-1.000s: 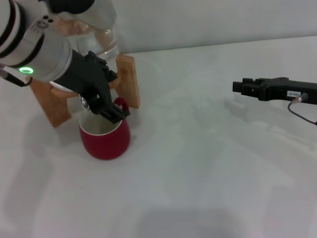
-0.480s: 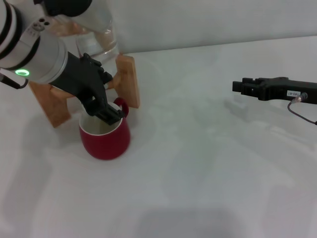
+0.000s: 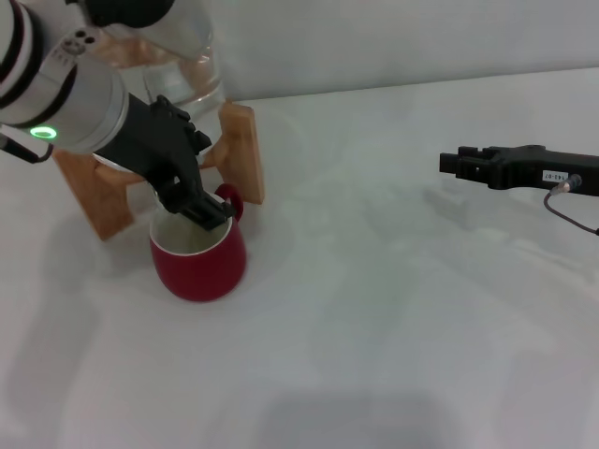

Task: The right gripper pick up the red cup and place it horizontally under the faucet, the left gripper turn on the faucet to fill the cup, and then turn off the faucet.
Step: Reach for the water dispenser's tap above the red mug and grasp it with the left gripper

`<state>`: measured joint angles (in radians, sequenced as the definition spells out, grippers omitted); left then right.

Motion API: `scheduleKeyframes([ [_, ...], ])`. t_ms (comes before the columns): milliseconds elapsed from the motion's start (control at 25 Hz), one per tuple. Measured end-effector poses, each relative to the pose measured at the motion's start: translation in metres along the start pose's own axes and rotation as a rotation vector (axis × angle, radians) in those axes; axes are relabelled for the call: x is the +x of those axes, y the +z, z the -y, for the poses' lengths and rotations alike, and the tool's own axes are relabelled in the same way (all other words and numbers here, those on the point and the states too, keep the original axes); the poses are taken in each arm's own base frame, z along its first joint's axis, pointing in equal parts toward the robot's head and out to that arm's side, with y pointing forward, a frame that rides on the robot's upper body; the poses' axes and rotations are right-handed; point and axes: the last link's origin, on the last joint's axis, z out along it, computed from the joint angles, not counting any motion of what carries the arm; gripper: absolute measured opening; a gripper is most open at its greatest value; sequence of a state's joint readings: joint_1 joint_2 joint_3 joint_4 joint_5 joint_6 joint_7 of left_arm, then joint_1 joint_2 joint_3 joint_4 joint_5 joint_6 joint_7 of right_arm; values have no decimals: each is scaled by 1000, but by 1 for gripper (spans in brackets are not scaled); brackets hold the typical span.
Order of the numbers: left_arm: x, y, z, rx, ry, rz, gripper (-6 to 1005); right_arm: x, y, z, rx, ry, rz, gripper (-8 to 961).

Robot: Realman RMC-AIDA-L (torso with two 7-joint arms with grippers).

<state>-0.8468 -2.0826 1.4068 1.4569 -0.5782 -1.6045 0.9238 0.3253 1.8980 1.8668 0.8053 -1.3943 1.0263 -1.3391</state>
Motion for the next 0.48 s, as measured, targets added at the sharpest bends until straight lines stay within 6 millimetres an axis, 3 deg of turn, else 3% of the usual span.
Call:
scheduleKeyframes([
  [480, 6, 0, 5, 36, 10, -27, 876, 2, 0, 1, 4, 9, -3, 402],
])
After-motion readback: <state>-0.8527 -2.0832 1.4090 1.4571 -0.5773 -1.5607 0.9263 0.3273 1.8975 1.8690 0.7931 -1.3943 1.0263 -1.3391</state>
